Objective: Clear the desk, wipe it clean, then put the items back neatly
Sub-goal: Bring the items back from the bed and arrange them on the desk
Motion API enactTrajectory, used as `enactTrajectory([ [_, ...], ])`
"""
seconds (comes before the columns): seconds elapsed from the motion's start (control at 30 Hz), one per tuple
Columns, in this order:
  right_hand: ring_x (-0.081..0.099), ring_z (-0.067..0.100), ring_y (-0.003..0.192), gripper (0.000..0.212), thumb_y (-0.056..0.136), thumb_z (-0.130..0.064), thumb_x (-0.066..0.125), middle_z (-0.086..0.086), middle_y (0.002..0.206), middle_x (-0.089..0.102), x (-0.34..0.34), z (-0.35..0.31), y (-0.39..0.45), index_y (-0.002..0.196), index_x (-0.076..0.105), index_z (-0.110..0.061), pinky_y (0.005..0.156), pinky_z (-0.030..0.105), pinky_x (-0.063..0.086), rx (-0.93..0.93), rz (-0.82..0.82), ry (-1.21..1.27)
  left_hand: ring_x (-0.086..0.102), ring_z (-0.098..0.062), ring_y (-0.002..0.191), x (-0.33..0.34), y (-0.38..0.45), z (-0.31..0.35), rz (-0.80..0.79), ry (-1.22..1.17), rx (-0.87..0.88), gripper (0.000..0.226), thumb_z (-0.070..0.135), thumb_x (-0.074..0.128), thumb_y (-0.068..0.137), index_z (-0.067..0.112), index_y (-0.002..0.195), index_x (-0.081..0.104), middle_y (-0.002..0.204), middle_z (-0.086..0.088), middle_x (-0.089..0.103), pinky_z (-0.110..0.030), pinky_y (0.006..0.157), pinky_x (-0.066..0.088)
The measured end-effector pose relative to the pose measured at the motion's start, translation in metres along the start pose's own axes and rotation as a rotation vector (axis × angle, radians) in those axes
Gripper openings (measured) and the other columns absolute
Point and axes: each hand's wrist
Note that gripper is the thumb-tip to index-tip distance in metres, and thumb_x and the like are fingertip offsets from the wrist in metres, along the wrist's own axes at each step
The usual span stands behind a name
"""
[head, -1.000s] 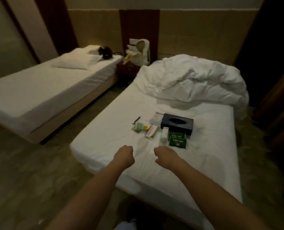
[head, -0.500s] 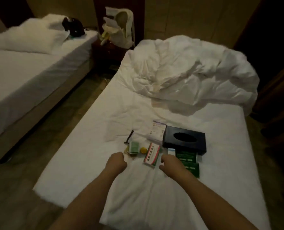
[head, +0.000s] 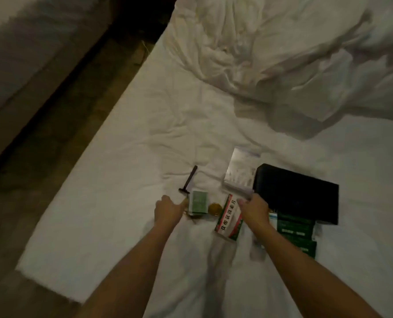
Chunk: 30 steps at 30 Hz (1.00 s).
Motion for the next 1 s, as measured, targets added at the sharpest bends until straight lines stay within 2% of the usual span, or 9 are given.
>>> enactTrajectory([
  [0.13, 0.045, 0.015, 0.056, 0.018, 0.098, -0.02, 0.048, 0.01, 0.076, 0.052, 0.009, -0.006, 0.043, 0.086, 0.049, -0.006, 0.046, 0.026, 0.034, 0.125, 0.081, 0.107, 0.049, -0.033, 0.122, 0.015, 0.042, 0.011, 0.05, -0.023, 0.044, 0.061, 0.038, 0.062, 0.088, 0.0, 0.133, 0.047, 0.133, -0.021, 0.05, -0.032, 0.094, 0.039],
  [0.23, 0.056, 0.023, 0.071, 0.022, 0.097, -0.024, 0.051, 0.007, 0.079, 0.054, 0.025, -0.01, 0.069, 0.11, 0.055, -0.006, 0.057, 0.03, 0.046, 0.27, 0.037, 0.273, 0.054, -0.031, 0.115, 0.027, 0.068, 0.02, 0.049, 0.023, 0.095, 0.052, 0.034, 0.061, 0.089, 0.001, 0.128, 0.052, 0.124, -0.017, 0.057, -0.031, 0.087, 0.042],
  [0.33, 0.059, 0.022, 0.072, 0.041, 0.093, -0.032, 0.056, 0.01, 0.096, 0.062, 0.044, -0.008, 0.087, 0.124, 0.055, -0.005, 0.048, 0.022, 0.04, 0.323, 0.02, 0.373, 0.06, -0.03, 0.099, 0.042, 0.085, 0.022, 0.034, 0.036, 0.11, 0.031, 0.033, 0.058, 0.09, 0.006, 0.105, 0.062, 0.101, -0.012, 0.063, -0.029, 0.07, 0.041],
  [0.47, 0.051, 0.014, 0.04, 0.025, 0.098, -0.028, 0.048, 0.01, 0.063, 0.058, 0.057, -0.012, 0.097, 0.087, 0.053, -0.006, 0.034, 0.017, 0.039, 0.467, -0.005, 0.694, 0.059, -0.025, 0.082, 0.056, 0.096, 0.021, 0.019, 0.056, 0.152, 0.018, 0.033, 0.056, 0.09, 0.016, 0.086, 0.056, 0.091, -0.007, 0.064, -0.03, 0.066, 0.043],
  [0.5, 0.048, 0.013, 0.033, 0.026, 0.099, -0.025, 0.046, 0.008, 0.055, 0.054, 0.058, -0.014, 0.099, 0.088, 0.053, -0.003, 0.033, 0.017, 0.04, 0.492, -0.043, 0.799, 0.058, -0.024, 0.078, 0.058, 0.097, 0.021, 0.021, 0.069, 0.168, 0.018, 0.032, 0.054, 0.091, 0.017, 0.081, 0.054, 0.088, -0.008, 0.064, -0.03, 0.064, 0.043],
  [0.6, 0.048, 0.018, 0.044, 0.018, 0.1, -0.017, 0.042, 0.009, 0.059, 0.048, 0.063, -0.016, 0.105, 0.094, 0.049, -0.002, 0.065, 0.031, 0.059, 0.537, -0.071, 1.019, 0.054, -0.022, 0.074, 0.06, 0.096, 0.021, 0.054, 0.058, 0.196, 0.018, 0.025, 0.052, 0.093, 0.013, 0.08, 0.055, 0.083, -0.01, 0.062, -0.029, 0.061, 0.038],
  [0.73, 0.053, 0.019, 0.057, 0.012, 0.101, -0.013, 0.041, 0.012, 0.069, 0.056, 0.055, -0.019, 0.095, 0.093, 0.049, -0.009, 0.052, 0.026, 0.051, 0.501, -0.104, 1.053, 0.049, -0.018, 0.071, 0.052, 0.085, 0.023, 0.088, 0.039, 0.202, 0.014, 0.018, 0.052, 0.093, 0.011, 0.082, 0.057, 0.074, -0.002, 0.053, -0.023, 0.048, 0.028],
  [0.8, 0.057, 0.017, 0.058, 0.015, 0.101, -0.017, 0.042, 0.011, 0.071, 0.06, 0.047, -0.018, 0.085, 0.091, 0.052, -0.012, 0.051, 0.024, 0.05, 0.454, -0.126, 0.992, 0.049, -0.017, 0.07, 0.047, 0.073, 0.027, 0.084, 0.02, 0.22, 0.014, 0.016, 0.052, 0.093, 0.009, 0.083, 0.059, 0.074, -0.002, 0.055, -0.019, 0.046, 0.028],
  [1.0, 0.06, 0.021, 0.061, 0.021, 0.101, -0.018, 0.041, 0.016, 0.08, 0.064, -0.015, -0.021, 0.028, 0.115, 0.053, -0.006, 0.056, 0.029, 0.052, 0.2, -0.113, 0.82, 0.053, -0.017, 0.069, 0.028, 0.006, 0.059, 0.047, 0.004, 0.314, 0.013, 0.015, 0.055, 0.092, 0.008, 0.084, 0.063, 0.073, -0.002, 0.059, -0.015, 0.046, 0.033],
])
Point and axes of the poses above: each hand's wrist, its own y-axis towards the middle knuckle, its own x-axis out of the palm, z = x × y
